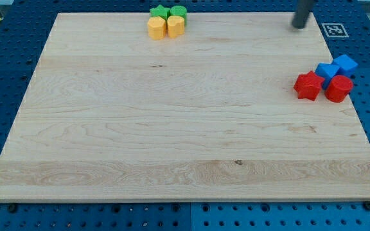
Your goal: Push the blue cube to the top of the red circle
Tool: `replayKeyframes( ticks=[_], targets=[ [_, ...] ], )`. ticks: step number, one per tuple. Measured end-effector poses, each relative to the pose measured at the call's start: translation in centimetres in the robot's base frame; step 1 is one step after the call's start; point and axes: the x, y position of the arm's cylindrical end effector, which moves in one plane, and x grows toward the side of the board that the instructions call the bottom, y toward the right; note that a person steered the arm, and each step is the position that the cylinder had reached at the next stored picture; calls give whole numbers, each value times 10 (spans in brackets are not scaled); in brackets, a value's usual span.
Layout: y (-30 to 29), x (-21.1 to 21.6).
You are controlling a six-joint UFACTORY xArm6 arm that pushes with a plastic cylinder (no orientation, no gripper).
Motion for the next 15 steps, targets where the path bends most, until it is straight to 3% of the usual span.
replayKeyframes(
  ticks=[1,2,4,5,6,8,10,15],
  targets=[
    [61,25],
    [60,29],
    [60,146],
    [53,166],
    [29,165],
    [61,162],
    [51,115],
    [43,176]
  ],
)
